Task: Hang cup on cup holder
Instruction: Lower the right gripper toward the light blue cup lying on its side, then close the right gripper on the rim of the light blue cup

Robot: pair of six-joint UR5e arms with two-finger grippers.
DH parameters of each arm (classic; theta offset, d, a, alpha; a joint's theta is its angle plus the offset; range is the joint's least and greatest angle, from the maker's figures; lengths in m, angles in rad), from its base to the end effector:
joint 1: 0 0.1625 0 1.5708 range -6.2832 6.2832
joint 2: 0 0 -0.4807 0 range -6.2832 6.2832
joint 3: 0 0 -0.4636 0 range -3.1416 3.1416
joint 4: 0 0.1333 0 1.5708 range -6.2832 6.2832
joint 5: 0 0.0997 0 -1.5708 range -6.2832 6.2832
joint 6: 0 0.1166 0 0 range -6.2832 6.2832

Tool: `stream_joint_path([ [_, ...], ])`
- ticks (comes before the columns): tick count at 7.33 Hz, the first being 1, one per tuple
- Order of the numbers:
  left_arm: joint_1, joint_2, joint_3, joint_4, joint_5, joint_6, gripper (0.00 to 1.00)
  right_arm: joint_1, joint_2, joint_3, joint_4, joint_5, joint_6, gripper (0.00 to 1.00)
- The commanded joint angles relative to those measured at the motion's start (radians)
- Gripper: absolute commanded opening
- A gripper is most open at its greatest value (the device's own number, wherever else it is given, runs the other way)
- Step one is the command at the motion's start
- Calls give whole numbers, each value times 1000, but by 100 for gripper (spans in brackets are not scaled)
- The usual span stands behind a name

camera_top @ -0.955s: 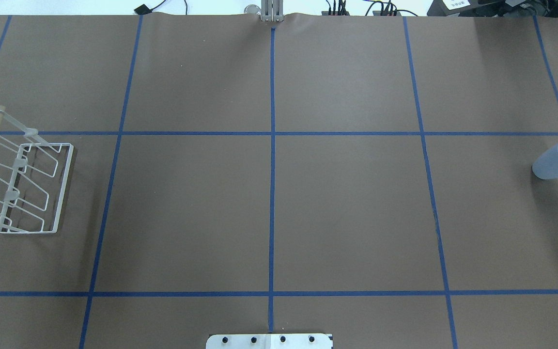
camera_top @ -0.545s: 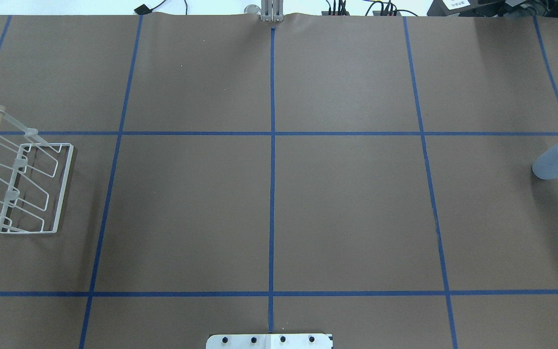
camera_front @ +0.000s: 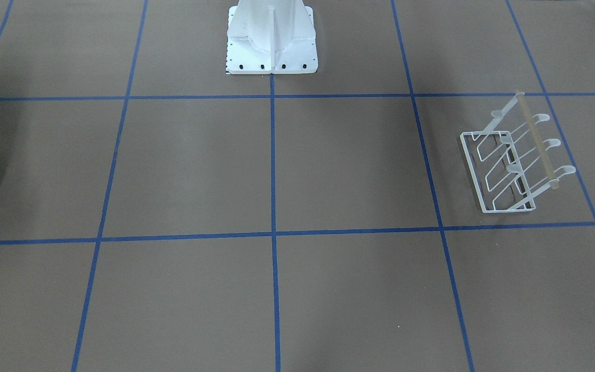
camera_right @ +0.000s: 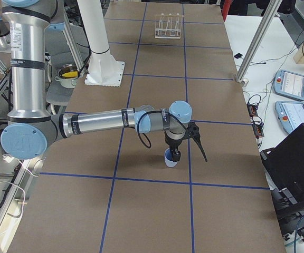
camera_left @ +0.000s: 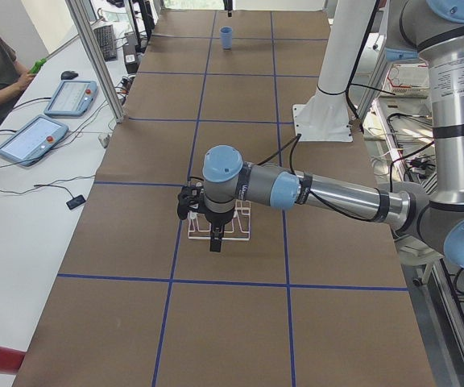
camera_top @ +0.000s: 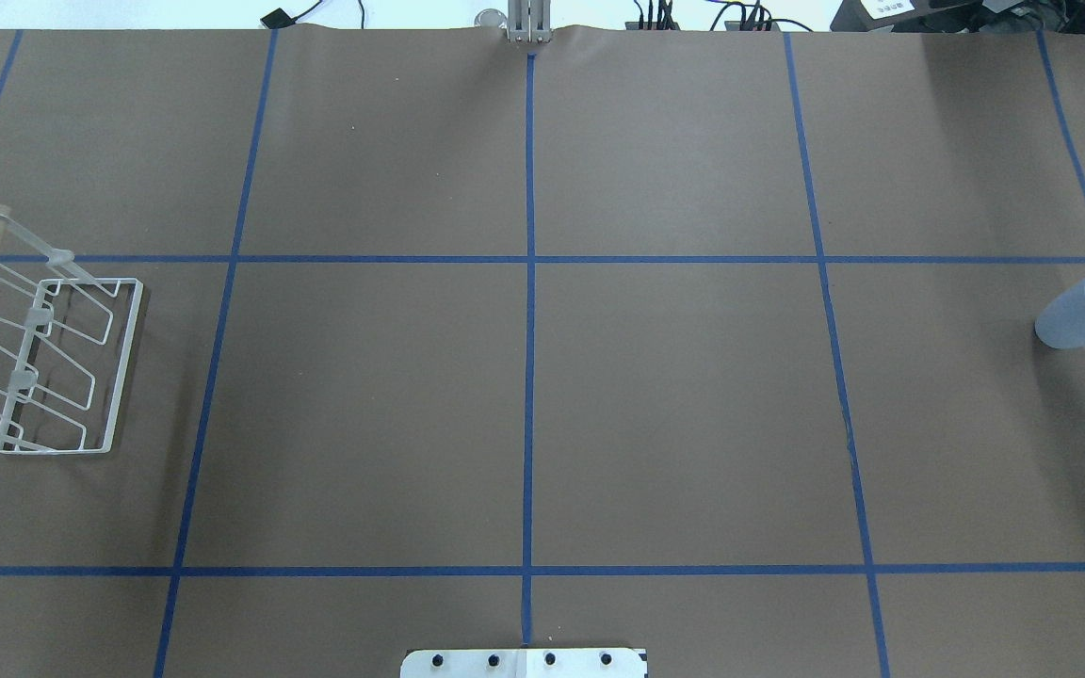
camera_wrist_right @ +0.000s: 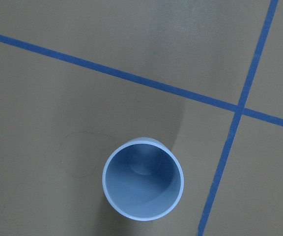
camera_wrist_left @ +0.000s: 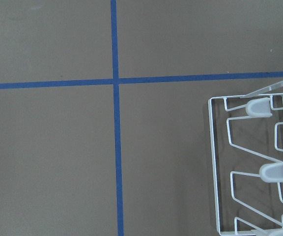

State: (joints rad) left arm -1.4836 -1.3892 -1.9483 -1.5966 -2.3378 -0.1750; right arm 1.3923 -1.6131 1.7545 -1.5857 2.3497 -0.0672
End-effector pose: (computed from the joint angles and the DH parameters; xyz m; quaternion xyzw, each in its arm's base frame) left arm -0.0101 -0.4864 0.6050 0.0531 0.3821 0.0009 0.9226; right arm -0.0467 -0.5484 0.6472 0.0373 -0.3816 -0.1370 0.9134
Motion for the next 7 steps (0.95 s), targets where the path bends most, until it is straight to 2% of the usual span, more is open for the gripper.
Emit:
stream_joint_path([
  [1,0,-4,2,0,0,0,98,-4,2,-45,27,0,6,100],
  [4,0,-2,-3,-35,-18,-12,98,-12,88,-235,91,5,12,100],
  [5,0,-2,-3,-37,-23,-12,98,-25,90,-256,143,11,58,100],
  [6,0,-2,-4,-37,-23,-12,98,-57,101,-245,185,19,233,100],
  [7,0,-2,-6,-37,-23,-12,98,-67,99,-247,238,22,275,100],
])
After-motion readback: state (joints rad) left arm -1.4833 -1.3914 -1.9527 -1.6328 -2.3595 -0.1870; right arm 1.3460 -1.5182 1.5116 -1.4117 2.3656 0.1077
